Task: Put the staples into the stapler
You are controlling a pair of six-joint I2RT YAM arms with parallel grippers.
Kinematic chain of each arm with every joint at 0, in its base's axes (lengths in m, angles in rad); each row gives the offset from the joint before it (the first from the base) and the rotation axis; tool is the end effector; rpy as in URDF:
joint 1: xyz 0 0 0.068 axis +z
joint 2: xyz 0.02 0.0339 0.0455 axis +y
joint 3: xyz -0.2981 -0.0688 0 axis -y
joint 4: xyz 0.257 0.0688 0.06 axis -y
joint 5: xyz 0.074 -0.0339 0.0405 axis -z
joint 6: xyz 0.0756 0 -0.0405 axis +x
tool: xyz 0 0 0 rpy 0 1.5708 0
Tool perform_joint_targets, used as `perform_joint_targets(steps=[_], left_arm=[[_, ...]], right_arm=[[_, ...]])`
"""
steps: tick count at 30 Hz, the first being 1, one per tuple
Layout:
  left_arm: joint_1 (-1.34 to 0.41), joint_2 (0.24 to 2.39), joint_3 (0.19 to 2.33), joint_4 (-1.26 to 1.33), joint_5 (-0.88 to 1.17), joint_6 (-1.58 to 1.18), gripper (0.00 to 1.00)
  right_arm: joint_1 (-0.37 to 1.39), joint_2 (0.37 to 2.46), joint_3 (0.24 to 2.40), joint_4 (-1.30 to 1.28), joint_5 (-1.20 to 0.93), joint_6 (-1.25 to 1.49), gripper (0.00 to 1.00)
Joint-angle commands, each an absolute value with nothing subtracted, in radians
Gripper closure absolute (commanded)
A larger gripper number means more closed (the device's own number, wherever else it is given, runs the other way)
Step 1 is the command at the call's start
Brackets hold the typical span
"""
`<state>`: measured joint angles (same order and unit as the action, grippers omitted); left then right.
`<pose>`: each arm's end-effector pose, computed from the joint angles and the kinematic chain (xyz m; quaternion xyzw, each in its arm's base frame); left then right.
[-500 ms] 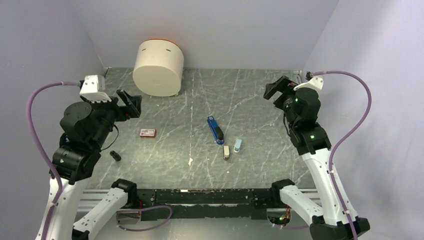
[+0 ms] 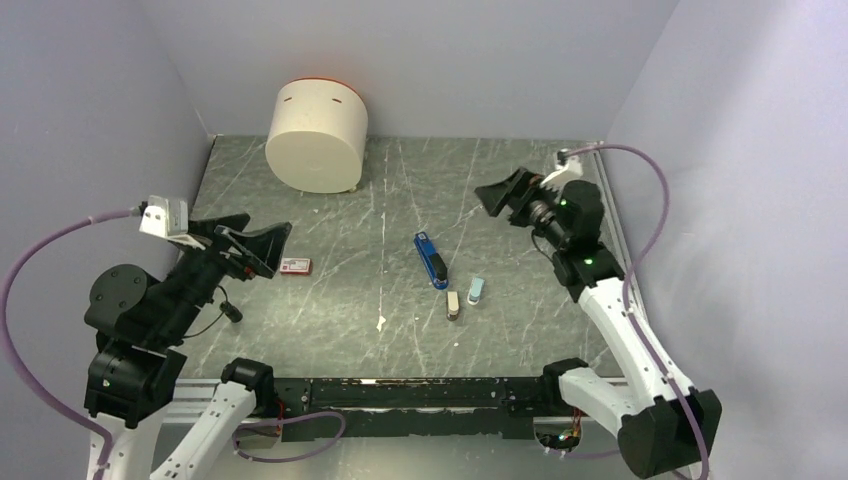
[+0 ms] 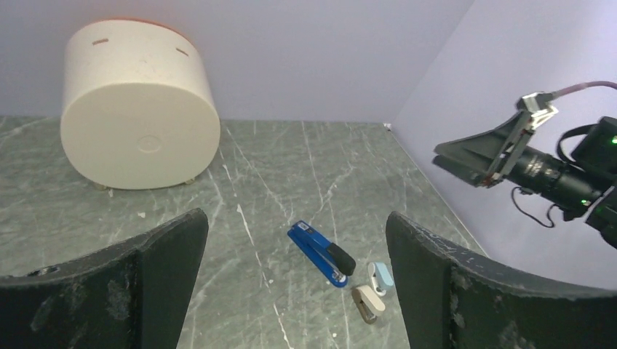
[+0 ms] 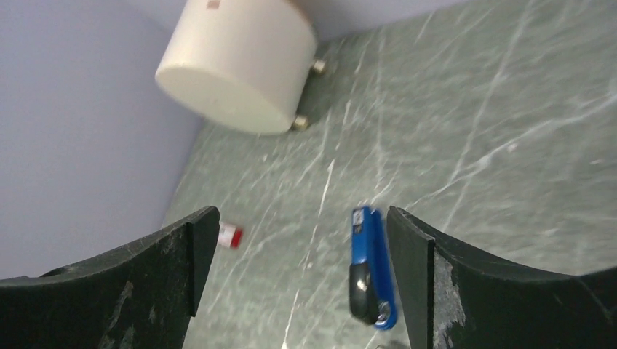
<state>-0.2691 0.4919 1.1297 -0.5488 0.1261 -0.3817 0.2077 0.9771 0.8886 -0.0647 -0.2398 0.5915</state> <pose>0.0711 -0.0295 0.4688 0.0085 0.6752 -0.2757 0.6842 0.2509 0.0712 0.3751 0.0673 0.7547 0.3351 0.5600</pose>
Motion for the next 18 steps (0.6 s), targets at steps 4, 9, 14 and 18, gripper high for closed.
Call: perform_joint_targets(steps=[4,9,14,18], left_arm=[[-0.252,0.466,1.043,-0.584,0.114,-0.435,0.03],[-0.250,0.425,0.955,-0.557,-0.047,-0.510,0.03],[-0.249,0.354,0.940,-0.490,-0.203,-0.527,0.03],[-0.249,0.381,1.035,-0.531,-0.266,-0.498,0.03]], right_arm=[[0.577,1.102,0.848,0.079,-0.094,0.439,0.10],[0.770,1.329,0.900,0.172,-0.034,0.349,0.10],[0.944,1.590,1.015,0.287,0.028,0.171,0.11],[1.004,1.776,1.049,0.487,-0.022,0.084,0.12]])
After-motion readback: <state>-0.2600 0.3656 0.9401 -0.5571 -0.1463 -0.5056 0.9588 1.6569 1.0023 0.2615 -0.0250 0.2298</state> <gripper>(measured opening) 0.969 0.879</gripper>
